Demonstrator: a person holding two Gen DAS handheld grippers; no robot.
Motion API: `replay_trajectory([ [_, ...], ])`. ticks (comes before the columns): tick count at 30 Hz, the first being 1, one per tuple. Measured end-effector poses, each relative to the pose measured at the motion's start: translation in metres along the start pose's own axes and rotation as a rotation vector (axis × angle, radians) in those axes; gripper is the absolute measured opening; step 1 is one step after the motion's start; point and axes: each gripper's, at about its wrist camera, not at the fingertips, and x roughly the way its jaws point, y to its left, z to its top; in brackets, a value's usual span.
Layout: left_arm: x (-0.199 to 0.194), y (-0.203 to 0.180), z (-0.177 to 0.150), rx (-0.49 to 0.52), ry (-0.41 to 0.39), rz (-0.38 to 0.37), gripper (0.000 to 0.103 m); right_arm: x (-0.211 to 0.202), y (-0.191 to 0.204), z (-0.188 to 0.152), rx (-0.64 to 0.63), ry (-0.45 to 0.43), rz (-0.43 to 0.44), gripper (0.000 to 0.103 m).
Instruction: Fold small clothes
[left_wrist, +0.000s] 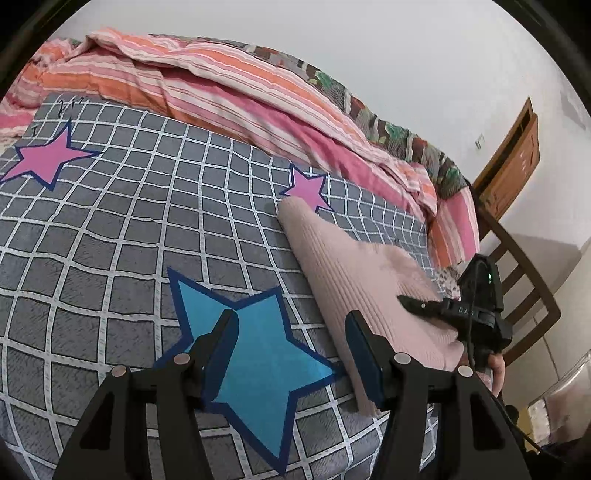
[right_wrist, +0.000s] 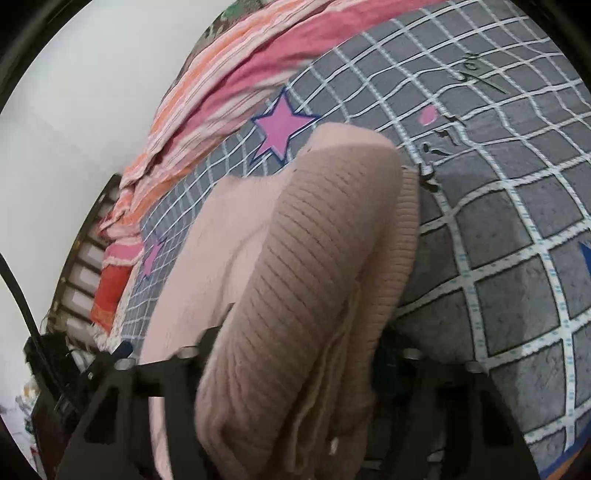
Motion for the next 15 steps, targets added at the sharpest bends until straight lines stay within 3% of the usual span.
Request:
replay_trajectory([
  [4,-0.012,0.005,0.004,-0.032,-0.018,0.007,0.058,-0.018,0.012,0.000,0.018,-0.012,0.017,0.037],
  [7,-0.021,0.008,0.009,-0.029,-0.026,0.071,0.058,-0.048,0.047,0.003,-0.020,-0.075,0.017,0.037],
  [11,-0.032,0.017,0.014,-0.042,-0.038,0.117,0.058,-0.077,0.113,0.011,-0.115,-0.155,-0.113,0.037],
  [15,-0.041,0.029,0.017,-0.074,-0.053,0.125,0.058,-0.076,0.163,0.020,-0.185,-0.210,-0.248,0.037],
])
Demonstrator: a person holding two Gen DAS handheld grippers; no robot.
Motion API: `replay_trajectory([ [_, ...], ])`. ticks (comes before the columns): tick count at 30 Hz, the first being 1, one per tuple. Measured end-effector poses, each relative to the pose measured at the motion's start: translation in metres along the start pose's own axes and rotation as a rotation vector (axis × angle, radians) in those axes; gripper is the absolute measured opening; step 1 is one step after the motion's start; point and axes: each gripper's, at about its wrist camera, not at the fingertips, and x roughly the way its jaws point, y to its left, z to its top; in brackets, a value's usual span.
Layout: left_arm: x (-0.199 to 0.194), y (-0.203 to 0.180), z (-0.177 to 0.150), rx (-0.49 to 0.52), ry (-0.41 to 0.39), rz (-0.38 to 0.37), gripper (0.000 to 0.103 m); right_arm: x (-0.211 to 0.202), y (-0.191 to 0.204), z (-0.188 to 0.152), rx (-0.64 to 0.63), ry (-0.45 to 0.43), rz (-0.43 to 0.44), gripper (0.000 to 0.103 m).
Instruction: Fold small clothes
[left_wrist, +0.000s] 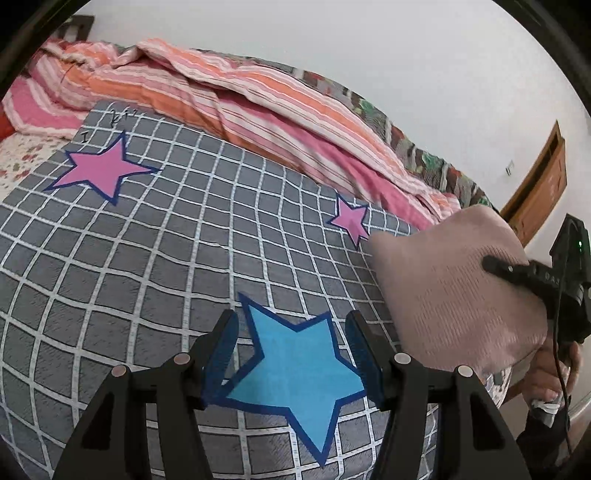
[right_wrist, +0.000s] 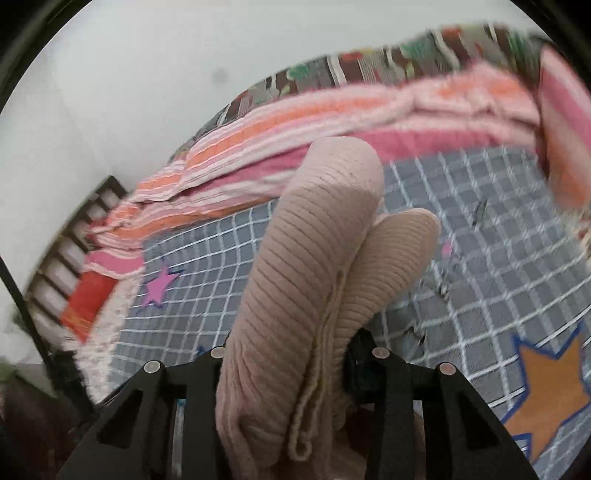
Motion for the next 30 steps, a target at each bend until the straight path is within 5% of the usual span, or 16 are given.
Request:
replay_trajectory([
  [4,-0.006,0.010,0.005,-0.019,-0.013,0.008,0.058,0.020,0.022,0.015,0.031,-0.011,0.049,0.037],
  [8,-0.006,0.017,0.012,-0.003,-0.031,0.029,0.058,0.063,0.013,0.021,0.182,0.000,0.333,0.037],
  [10,0.000,0.018,0.016,0.005,-0.024,0.043,0.058,0.086,0.001,0.015,0.220,0.015,0.388,0.038],
  [13,0.015,0.014,0.019,0.035,-0.009,0.034,0.058,0.130,-0.025,-0.004,0.206,0.098,0.317,0.042],
  [15,0.030,0.006,0.021,0.060,0.005,0.036,0.058,0.157,-0.048,-0.019,0.169,0.179,0.159,0.043],
  [16,0.037,0.002,0.023,0.071,0.011,0.038,0.058,0.160,-0.054,-0.024,0.164,0.187,0.149,0.047],
  [19,0.060,-0.017,0.031,0.121,0.023,0.059,0.058,0.149,-0.057,-0.022,0.092,0.157,0.145,0.050],
  [21,0.076,-0.029,0.040,0.145,0.025,0.077,0.058,0.133,-0.038,-0.012,-0.069,0.089,0.018,0.050],
  [24,0.099,-0.044,0.051,0.171,0.045,0.095,0.058,0.119,-0.018,-0.002,-0.195,0.002,-0.058,0.048],
  [30,0.141,-0.052,0.051,0.202,0.087,0.228,0.058,0.136,-0.018,0.010,-0.224,0.001,-0.087,0.037],
])
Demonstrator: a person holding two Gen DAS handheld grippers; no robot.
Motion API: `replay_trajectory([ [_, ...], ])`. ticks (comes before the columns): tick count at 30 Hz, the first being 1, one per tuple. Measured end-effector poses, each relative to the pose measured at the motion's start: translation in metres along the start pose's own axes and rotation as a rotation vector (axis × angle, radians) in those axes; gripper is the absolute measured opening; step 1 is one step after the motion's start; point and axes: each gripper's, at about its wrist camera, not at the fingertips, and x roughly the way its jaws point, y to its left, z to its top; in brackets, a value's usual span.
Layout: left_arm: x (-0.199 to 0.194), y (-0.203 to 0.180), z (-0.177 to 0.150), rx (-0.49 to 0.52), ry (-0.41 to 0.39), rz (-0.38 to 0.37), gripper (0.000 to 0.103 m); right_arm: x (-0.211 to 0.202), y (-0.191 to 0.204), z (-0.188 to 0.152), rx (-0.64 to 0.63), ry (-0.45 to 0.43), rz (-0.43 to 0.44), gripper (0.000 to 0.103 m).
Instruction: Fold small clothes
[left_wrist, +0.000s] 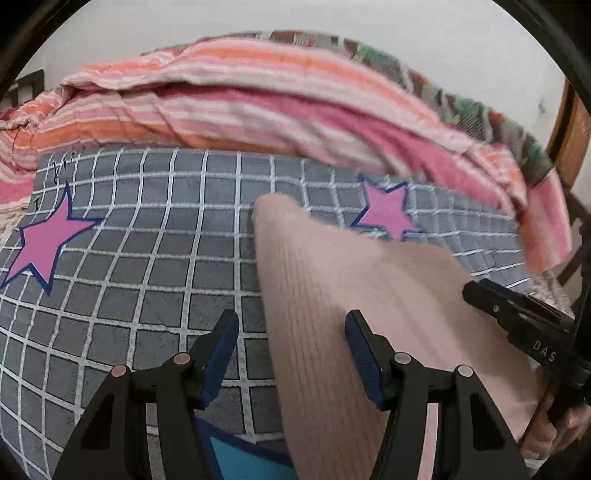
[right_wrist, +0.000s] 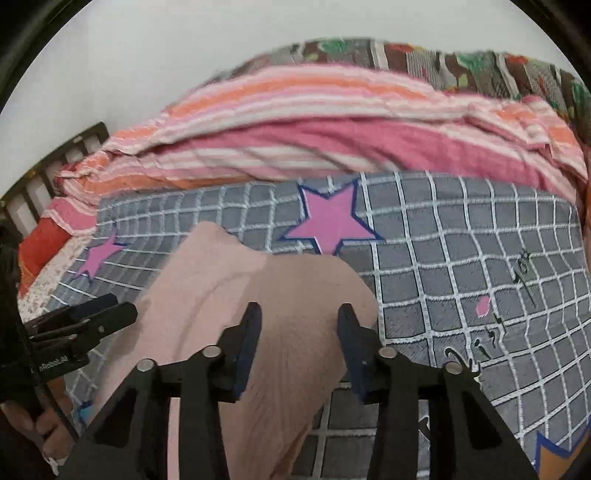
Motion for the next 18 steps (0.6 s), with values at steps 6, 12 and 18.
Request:
replay_trajectory([
  [6,0.003,0.001,-0.012,0.010,-0.040,-0.003,0.060,0.017,-0.019,-0.018,0.070,0.029,0.038,0.036],
  [12,0.004,-0.007,-0.018,0.057,-0.067,0.038,0.061,0.018,-0.016,-0.023,0.046,0.010,0.013,0.036],
  [18,0.002,-0.012,-0.022,0.093,-0.099,0.069,0.061,0.018,-0.020,-0.026,0.055,-0.003,0.015,0.039],
])
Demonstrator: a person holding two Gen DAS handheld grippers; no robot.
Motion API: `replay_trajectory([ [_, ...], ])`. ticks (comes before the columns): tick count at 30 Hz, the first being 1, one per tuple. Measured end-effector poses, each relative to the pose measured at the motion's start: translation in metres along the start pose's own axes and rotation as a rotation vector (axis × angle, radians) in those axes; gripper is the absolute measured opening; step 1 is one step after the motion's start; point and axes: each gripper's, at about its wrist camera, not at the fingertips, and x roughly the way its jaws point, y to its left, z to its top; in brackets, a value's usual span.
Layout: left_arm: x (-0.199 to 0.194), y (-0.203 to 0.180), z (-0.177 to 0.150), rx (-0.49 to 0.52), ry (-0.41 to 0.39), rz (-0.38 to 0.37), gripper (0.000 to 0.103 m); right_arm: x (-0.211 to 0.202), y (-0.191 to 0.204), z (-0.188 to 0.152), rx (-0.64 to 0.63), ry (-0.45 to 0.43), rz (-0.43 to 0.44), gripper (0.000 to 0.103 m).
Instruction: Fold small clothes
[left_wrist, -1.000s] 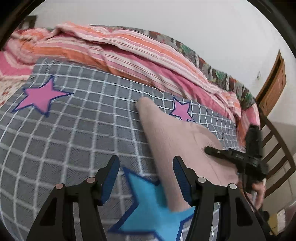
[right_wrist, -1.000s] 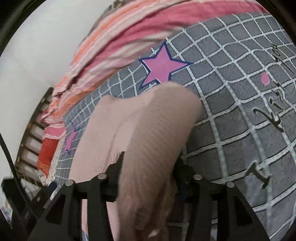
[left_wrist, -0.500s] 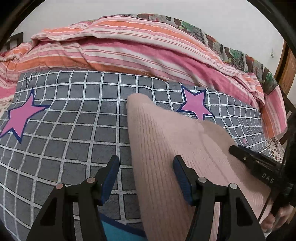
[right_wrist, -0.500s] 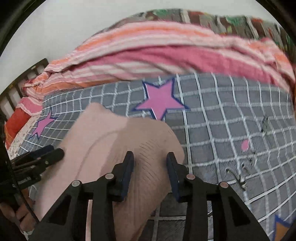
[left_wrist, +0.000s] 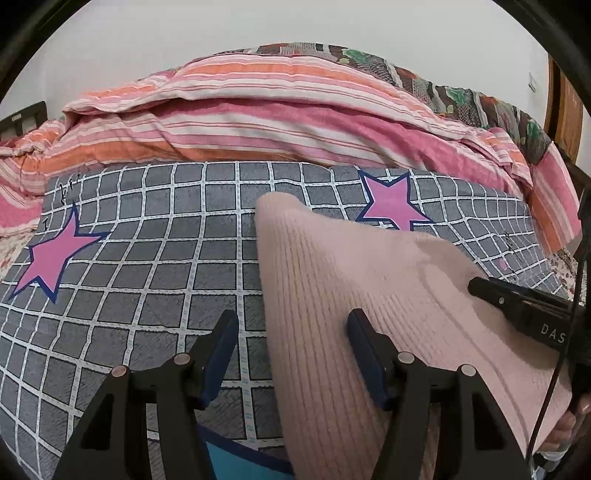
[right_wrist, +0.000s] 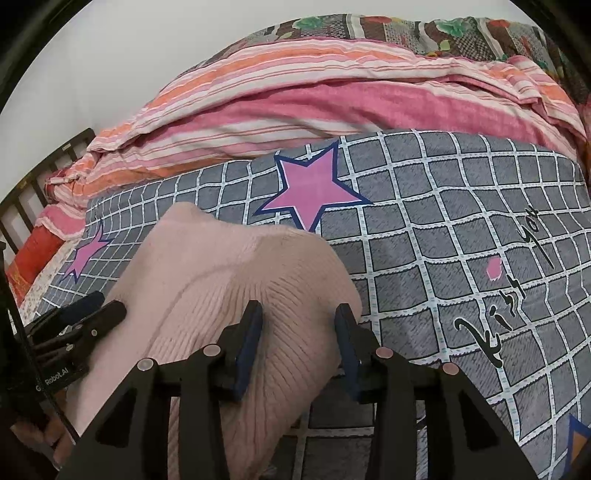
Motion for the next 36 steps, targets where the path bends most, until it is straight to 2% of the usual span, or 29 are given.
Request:
replay_trajectory([
  [10,-0.002,0.003,-0.004,-0.013,-0.011,-0.006,0.062,-0.002,0.001,-0.005,-0.002,-0.029,-0.009,0.042],
  [17,-0.001,0.015,0.002,-0.065,0.011,-0.082,0.062,-0.005,-0.004,-0.002,0.016,-0.046,0.014,0.042],
  [22,0.009,0.013,0.021,-0.023,0.002,-0.047,0.060,-0.006,-0.005,0.003,0.005,-0.059,-0.011,0.041],
  [28,0.051,0.017,0.047,-0.033,0.062,-0.029,0.057,-0.002,-0.012,0.005,0.031,-0.040,0.024,0.041],
  [30,0.064,0.018,0.049,-0.039,0.083,0.002,0.056,-0.002,-0.015,0.005,0.051,-0.037,0.041,0.041],
  [36,0.063,0.024,0.047,-0.069,0.050,0.048,0.056,-0.001,-0.012,0.004,0.042,-0.040,0.035,0.041],
])
